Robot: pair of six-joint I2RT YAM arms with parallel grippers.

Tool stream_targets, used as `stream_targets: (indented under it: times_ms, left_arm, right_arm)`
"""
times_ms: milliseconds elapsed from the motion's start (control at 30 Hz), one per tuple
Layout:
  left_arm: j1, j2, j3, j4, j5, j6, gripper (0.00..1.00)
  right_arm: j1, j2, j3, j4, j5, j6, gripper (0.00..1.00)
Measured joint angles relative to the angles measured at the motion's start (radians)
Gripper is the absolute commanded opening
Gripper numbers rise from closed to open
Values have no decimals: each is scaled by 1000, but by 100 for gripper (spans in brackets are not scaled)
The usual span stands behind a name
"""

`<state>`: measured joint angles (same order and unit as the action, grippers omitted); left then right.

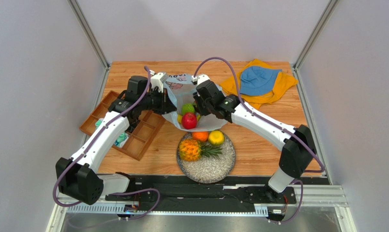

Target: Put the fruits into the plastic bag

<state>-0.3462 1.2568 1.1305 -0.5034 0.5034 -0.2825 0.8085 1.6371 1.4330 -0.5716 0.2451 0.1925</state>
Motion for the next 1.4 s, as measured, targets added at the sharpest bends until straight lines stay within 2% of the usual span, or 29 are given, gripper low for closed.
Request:
stream_targets:
  times_ms: [167,233,267,333,367,567,967,1167,1400]
  left_arm:
    - [0,0,0,-2,0,0,0]
    - [0,0,0,-2,0,0,0]
    - [0,0,0,-2,0,0,0]
    - [0,1,0,-2,0,0,0]
    - [0,1,0,-2,0,0,0]
    - [0,4,0,-3,0,0,0]
    - [0,4,0,-3,0,0,0]
    - [0,4,0,-3,0,0,0]
    - [0,5,0,-3,0,0,0]
  right_arm:
    - [0,73,19,-12,-28,2,0]
    - [0,92,27,-18,-36,2,3]
    - [0,98,31,-18,-39,2,14]
    - [0,111,42,-20,-43,3,26]
    - [0,118,48,-22,-46,5,36]
    - [-2,128,65,-23,-55,17,57]
    - [-5,129,67,-23,-76,18,53]
    - [-3,85,56,-18,-146,8,53]
    - [29,-219,-51,16,-251,-23,53]
